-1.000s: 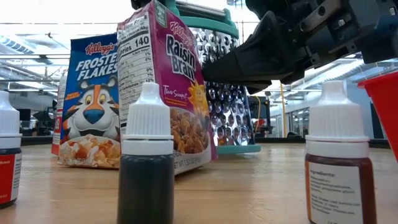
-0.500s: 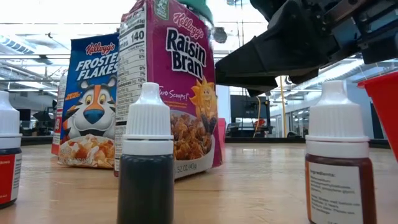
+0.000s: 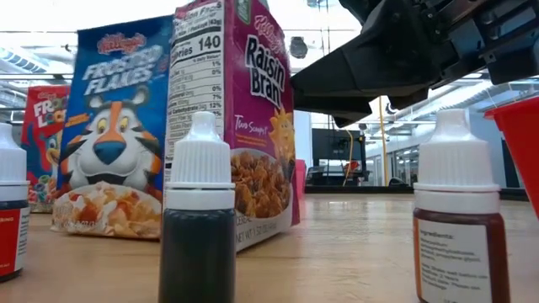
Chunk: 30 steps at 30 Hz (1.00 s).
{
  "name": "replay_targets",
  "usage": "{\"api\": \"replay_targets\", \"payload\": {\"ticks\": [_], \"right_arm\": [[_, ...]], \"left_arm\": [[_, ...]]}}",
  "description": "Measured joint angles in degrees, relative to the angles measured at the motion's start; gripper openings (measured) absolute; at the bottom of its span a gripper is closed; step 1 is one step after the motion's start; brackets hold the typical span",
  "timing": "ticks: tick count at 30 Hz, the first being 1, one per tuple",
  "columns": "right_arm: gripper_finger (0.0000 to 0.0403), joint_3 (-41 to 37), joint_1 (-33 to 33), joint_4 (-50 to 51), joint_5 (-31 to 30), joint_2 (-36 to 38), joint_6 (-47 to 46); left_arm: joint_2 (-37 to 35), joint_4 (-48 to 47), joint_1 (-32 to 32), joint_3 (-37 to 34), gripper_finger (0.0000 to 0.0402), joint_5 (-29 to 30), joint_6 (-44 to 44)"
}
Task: Pick & Place Kitchen Items
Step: Put the blue cereal box into the pink bin
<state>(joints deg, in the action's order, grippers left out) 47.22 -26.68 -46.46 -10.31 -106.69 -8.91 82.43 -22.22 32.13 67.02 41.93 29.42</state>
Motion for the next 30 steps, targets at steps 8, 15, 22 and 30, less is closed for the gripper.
{"api": "replay_targets", "payload": {"ticks": [8, 15, 22, 30], "right_arm": [[0.0114, 0.0, 0.0, 0.0, 0.0, 0.0, 0.2], [0.0114, 0.0, 0.0, 0.0, 0.0, 0.0, 0.2], [0.0114, 0.0, 0.0, 0.0, 0.0, 0.0, 0.2], [0.0114, 0.0, 0.0, 0.0, 0.0, 0.0, 0.2]], "left_arm": [[0.1, -4.4, -3.0, 0.0, 0.0257, -0.2, 2.9], [0.1, -4.2, -2.2, 0.0, 0.0257, -0.3, 3.1], [0.1, -4.2, 0.0, -0.1, 0.0257, -0.3, 4.9], [0.1, -5.6, 2.5, -0.1, 0.0257, 0.0, 7.5]]}}
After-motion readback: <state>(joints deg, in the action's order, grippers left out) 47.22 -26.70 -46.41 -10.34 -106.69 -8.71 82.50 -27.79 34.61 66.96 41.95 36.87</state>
